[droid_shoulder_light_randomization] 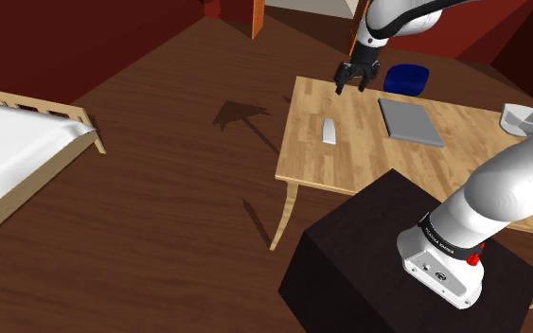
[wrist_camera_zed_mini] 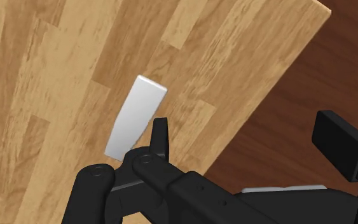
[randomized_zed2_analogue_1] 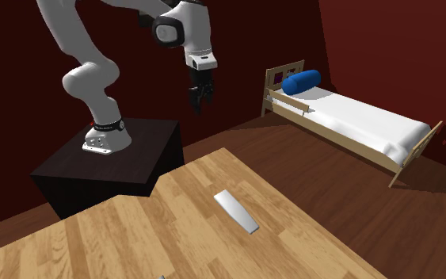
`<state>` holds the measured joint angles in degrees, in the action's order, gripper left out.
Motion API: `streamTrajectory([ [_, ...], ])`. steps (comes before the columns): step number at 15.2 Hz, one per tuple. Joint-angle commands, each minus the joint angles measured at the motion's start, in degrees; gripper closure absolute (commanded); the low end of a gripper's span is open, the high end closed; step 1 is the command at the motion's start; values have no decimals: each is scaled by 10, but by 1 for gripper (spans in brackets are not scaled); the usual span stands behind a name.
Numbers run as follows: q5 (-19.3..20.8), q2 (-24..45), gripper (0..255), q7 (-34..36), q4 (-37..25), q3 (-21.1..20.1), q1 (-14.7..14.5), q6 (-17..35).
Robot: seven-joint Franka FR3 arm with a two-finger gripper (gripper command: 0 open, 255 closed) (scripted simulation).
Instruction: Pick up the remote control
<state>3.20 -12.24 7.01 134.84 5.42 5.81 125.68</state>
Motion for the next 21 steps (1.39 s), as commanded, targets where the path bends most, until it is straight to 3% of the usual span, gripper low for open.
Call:
streamTrajectory([
  [1,-4,40,0,11,-12,5,5,26],
  [11,-45,254,0,43,-121,29,33,116],
  [21,-103,464,0,67,-283,36,79,147],
])
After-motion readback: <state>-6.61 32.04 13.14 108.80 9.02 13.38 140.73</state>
